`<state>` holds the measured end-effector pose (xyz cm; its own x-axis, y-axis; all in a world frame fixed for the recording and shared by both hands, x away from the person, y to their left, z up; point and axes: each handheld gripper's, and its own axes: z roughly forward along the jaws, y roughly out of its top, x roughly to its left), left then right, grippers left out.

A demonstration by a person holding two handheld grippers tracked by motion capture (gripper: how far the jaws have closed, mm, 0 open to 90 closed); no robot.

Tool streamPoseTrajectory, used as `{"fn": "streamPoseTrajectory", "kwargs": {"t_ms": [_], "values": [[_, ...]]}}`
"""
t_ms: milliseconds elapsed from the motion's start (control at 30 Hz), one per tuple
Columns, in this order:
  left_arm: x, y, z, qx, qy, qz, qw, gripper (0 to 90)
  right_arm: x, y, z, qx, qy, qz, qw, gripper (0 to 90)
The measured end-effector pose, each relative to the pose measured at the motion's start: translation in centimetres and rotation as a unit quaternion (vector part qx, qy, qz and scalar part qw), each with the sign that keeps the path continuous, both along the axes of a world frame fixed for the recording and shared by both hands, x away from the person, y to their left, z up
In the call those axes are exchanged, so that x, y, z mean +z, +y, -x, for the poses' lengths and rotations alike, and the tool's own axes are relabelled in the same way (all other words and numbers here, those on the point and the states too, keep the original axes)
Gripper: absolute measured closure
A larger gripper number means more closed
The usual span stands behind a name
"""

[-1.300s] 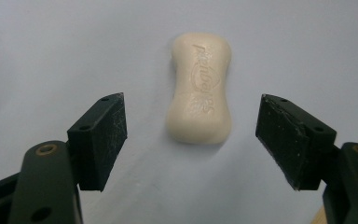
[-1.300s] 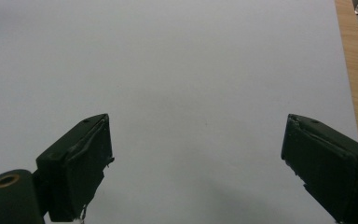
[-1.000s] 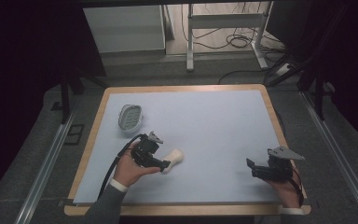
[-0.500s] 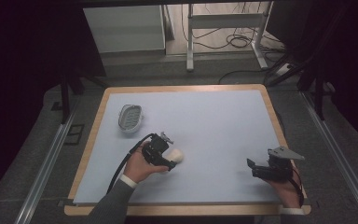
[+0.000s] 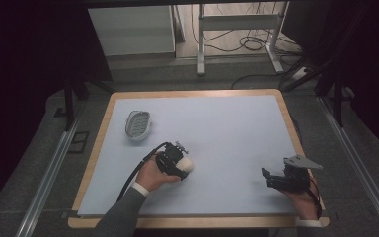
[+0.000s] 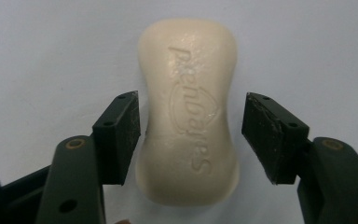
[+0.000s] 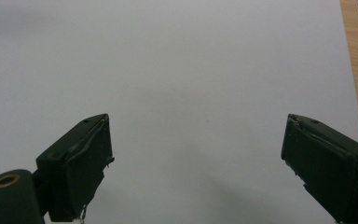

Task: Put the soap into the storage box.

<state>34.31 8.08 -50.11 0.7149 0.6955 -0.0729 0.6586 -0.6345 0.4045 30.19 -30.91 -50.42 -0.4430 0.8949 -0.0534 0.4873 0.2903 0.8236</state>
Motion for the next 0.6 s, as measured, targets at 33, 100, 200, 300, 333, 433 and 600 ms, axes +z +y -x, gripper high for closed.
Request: {"fn": "streamPoseTrajectory", "kwargs": {"t_ms": [33, 100, 200, 300, 333, 433, 600], "values": [[-0.10, -0.02, -0.04, 0.002, 0.000, -0.001, 1.0000, 38.4, 0.00, 0.00, 0.00, 0.000, 0.000, 0.000, 1.0000, 8.3], [-0.21, -0.12, -0.04, 0.003, -0.001, -0.003, 1.0000, 39.7, 0.04, -0.05, 0.02, -0.001, -0.001, -0.001, 1.0000, 8.3], [-0.40, -0.39, 0.03, 0.002, -0.003, -0.006, 1.0000, 43.2, 0.00, -0.17, -0.04, -0.005, 0.001, 0.000, 1.0000, 8.3], [-0.61, -0.40, -0.04, 0.007, -0.006, -0.010, 0.9999, 47.7, 0.06, -0.28, -0.01, -0.010, 0.001, -0.003, 0.9999, 8.3], [-0.63, -0.36, -0.05, 0.008, -0.006, -0.008, 0.9999, 47.7, 0.06, -0.28, -0.01, -0.010, 0.001, -0.003, 0.9999, 8.3], [-0.67, -0.33, 0.01, 0.009, -0.008, -0.007, 0.9999, 48.3, 0.09, -0.35, -0.02, -0.011, 0.000, -0.002, 0.9999, 8.3], [-0.65, -0.34, 0.02, 0.005, -0.011, -0.007, 0.9999, 49.1, 0.09, -0.32, -0.02, -0.010, 0.000, -0.002, 0.9999, 8.3]]}}
